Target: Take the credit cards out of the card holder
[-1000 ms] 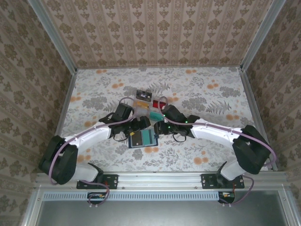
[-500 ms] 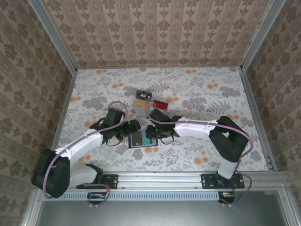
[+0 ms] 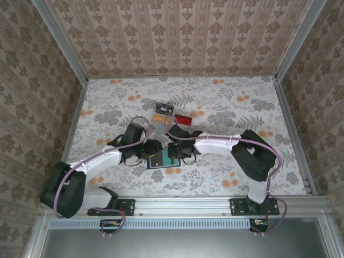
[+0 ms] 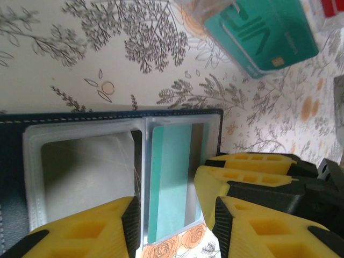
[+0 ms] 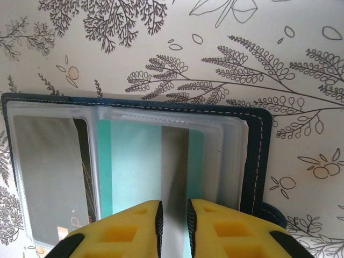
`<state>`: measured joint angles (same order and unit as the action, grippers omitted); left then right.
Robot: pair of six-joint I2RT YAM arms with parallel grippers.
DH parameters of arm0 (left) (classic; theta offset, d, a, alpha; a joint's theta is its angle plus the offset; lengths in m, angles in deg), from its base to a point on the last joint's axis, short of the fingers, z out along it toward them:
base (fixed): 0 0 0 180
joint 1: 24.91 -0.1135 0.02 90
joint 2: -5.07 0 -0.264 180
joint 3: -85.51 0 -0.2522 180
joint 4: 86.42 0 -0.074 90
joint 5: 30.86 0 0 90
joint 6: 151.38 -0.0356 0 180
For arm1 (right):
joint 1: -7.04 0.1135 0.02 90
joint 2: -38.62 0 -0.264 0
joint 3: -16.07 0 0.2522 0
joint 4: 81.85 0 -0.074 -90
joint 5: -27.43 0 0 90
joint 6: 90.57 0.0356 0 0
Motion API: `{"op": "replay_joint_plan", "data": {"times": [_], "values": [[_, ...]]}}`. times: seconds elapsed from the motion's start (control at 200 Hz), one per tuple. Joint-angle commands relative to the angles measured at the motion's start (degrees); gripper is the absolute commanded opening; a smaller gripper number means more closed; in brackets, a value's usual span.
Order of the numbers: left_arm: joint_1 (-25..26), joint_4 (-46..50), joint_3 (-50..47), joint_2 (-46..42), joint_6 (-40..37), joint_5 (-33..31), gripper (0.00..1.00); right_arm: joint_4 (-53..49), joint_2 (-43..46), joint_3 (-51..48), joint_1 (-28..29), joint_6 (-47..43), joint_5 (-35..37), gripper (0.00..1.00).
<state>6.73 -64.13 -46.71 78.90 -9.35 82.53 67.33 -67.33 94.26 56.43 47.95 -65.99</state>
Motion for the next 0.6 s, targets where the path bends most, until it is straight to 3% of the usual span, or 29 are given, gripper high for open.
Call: {"op": "replay_joint_plan", "data": {"times": [0.0,0.29,0.595], "values": [[0.8,-0.7,3.1,1.8,-2.7,0.8,0.4,-1.6,-0.9,-0.7,-0.5,1.8,-0.5,0.24],[1.5,-5.5,0.2,5.5,-2.0,1.9,0.3,-0.1,-0.2,-4.8,-1.8,2.5,-1.6,0.24],[0.4,-5.6,-0.1,9.7,-3.0,5.9,0.29,2.9,-1.6,-6.4,-2.8,3.4,-3.7,0.24]]}}
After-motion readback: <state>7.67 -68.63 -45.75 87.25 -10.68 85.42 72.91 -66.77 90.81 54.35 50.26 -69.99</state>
